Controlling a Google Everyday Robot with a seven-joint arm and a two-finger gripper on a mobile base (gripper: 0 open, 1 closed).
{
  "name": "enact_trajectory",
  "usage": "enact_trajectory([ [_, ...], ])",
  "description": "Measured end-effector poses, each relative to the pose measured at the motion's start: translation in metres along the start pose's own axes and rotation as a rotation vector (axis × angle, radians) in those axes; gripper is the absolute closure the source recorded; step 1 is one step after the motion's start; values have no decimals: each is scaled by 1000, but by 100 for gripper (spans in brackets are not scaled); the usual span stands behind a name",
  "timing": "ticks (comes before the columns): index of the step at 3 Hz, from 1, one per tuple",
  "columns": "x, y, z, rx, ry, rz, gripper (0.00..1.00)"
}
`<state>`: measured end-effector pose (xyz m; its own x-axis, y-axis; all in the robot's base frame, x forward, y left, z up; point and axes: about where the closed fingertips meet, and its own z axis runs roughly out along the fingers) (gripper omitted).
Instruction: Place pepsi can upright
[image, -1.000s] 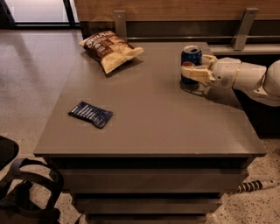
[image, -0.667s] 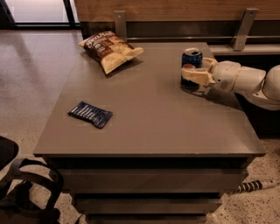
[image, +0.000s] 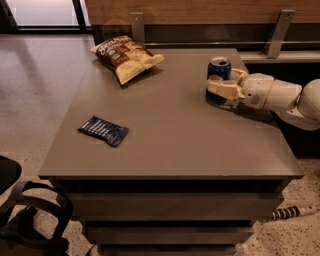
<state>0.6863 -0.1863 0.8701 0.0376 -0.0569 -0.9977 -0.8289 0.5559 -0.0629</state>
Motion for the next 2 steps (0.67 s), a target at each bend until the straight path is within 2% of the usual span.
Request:
enact_trajectory([
  [2,-1,3,7,-11,-1,0,50],
])
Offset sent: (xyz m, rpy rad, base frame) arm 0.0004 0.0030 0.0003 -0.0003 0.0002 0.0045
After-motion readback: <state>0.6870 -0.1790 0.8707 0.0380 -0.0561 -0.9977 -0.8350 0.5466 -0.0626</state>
